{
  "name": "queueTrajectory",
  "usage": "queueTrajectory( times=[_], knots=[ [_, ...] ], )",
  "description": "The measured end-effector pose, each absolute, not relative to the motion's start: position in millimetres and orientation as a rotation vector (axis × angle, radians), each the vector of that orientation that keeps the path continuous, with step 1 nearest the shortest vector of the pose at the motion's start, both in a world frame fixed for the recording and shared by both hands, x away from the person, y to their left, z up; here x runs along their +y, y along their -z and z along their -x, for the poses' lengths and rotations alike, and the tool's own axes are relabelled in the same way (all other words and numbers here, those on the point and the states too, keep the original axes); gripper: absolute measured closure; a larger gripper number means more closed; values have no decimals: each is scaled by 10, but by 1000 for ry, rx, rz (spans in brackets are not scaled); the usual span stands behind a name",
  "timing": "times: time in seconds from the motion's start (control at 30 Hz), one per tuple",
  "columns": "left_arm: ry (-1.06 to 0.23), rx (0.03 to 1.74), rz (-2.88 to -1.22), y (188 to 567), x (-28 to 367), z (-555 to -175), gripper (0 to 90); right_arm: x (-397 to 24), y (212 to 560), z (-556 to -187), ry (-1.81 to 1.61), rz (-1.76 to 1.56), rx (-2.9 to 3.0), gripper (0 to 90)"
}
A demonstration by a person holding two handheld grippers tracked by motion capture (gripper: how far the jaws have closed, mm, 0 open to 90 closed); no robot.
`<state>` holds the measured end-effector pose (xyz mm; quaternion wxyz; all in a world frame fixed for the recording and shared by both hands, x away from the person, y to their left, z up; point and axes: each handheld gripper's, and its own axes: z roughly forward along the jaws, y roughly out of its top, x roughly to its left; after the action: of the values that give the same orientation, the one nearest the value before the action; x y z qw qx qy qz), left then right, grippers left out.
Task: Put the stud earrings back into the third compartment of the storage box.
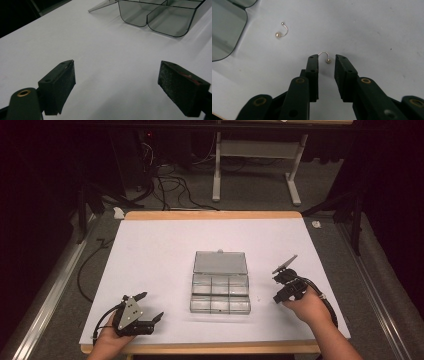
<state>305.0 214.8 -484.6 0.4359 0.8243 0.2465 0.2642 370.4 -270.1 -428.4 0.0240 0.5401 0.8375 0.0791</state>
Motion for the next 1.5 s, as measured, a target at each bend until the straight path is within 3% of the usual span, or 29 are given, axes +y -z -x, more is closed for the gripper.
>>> queueTrajectory(
  times=[0.83, 1.5],
  knots=[
    [-649, 616, -2055, 4846, 2148, -3055, 151, -2663, 4366, -3865, -157, -1656, 2636, 872],
    [-650, 617, -2052, 4845, 2150, -3054, 151, -2549, 3989, -3834, -216, -1603, 2671, 869]
  ],
)
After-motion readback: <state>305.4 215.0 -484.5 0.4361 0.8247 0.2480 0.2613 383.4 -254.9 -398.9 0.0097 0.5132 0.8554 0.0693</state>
